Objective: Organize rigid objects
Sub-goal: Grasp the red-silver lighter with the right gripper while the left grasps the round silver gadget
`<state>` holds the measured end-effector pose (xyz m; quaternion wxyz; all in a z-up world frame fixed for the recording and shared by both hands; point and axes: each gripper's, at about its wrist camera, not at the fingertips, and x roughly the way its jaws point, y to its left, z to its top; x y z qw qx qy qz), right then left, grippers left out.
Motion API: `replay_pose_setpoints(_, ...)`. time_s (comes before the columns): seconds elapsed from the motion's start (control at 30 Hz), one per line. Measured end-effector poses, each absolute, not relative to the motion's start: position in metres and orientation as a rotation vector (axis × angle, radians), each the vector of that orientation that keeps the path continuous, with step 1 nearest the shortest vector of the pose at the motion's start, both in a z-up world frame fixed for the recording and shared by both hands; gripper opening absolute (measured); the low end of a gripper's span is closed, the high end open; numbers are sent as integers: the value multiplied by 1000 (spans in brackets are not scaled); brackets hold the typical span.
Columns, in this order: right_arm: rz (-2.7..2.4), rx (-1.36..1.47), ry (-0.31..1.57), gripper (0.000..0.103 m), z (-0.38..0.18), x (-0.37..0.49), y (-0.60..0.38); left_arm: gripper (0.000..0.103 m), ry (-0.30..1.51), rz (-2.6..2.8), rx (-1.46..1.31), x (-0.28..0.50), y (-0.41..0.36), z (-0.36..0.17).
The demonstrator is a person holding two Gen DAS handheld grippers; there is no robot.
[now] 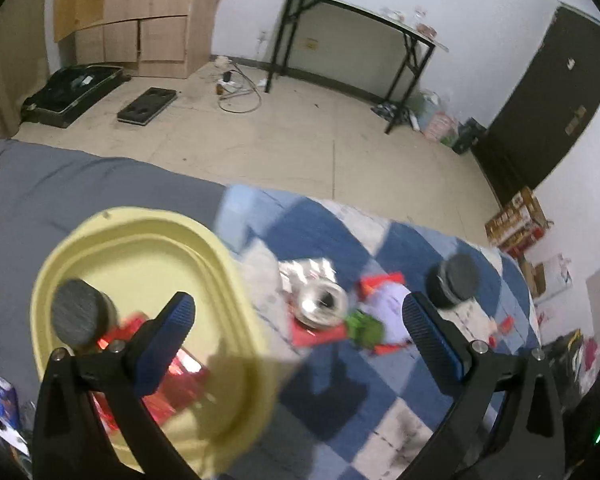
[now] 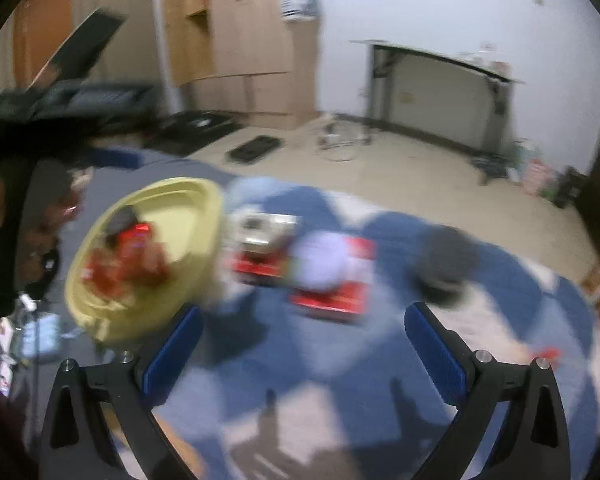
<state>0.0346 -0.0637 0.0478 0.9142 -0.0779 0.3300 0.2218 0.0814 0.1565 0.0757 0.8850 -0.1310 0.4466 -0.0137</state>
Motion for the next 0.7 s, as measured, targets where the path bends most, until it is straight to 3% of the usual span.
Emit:
replay_pose_setpoints(0.23,263,-81,685,103,44,32,-169,103,967,-62,-109,84,122,55)
replay_pose_setpoints(0.4,215,-37,687,103,4,42,-211,102,987,-40,-103,94,125,34)
replay_pose_setpoints(0.5,179,26,759,103,-24,62,-224,102,1002,-50,-56,102,118,21)
replay_pose_setpoints(0.7,221,2,731,103,-41,74,-216,102,1018,-62,5,116,115,5)
